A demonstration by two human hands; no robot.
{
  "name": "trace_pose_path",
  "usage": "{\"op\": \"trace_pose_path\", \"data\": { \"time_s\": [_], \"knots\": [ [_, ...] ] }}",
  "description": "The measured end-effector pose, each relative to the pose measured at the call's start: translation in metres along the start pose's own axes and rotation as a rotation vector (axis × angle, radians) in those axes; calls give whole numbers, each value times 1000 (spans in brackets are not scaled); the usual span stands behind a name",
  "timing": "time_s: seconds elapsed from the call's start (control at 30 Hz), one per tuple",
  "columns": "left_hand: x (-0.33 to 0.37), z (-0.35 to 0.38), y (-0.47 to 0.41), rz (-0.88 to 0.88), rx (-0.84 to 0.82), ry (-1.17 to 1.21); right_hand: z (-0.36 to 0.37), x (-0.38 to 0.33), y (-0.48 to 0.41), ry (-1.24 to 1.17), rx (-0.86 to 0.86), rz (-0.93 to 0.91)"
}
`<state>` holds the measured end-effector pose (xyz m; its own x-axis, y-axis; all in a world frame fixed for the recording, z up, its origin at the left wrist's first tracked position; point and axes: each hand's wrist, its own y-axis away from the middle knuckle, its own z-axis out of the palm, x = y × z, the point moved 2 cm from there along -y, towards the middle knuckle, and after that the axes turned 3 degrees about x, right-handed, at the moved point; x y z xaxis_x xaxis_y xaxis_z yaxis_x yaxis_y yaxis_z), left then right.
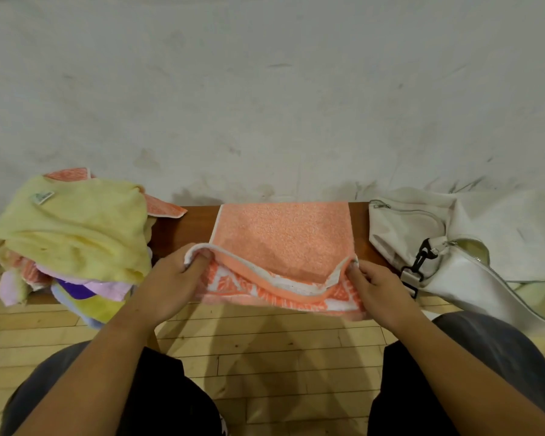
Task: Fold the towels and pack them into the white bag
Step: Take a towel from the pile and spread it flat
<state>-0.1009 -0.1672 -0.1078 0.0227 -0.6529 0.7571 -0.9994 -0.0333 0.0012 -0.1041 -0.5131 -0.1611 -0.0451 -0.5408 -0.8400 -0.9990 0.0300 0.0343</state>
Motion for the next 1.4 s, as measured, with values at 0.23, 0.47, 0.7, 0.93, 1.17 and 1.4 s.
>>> {"op": "trace_pose_path", "data": {
  "time_s": [0.23, 0.47, 0.7, 0.93, 1.17, 1.4],
  "knots": [
    [-37, 25, -7, -254, -502, -450, 7, 10, 9, -26, -362, 330],
    [-14, 31, -9, -151, -354, -70, 1, 3, 7, 37, -227, 208],
    [3, 42, -14, -60, -312, -23, 6, 8, -10, 108, -32, -16],
    [4, 53, -10, -51, -373, -288, 15, 9, -11, 397, -105, 24],
    [0, 45, -4, -103, -444, -296, -8, 10, -5, 563, -187, 132],
    [36, 4, -54, -96, -175, -92, -54, -38, -62, 148, 145, 107]
  ]
}}
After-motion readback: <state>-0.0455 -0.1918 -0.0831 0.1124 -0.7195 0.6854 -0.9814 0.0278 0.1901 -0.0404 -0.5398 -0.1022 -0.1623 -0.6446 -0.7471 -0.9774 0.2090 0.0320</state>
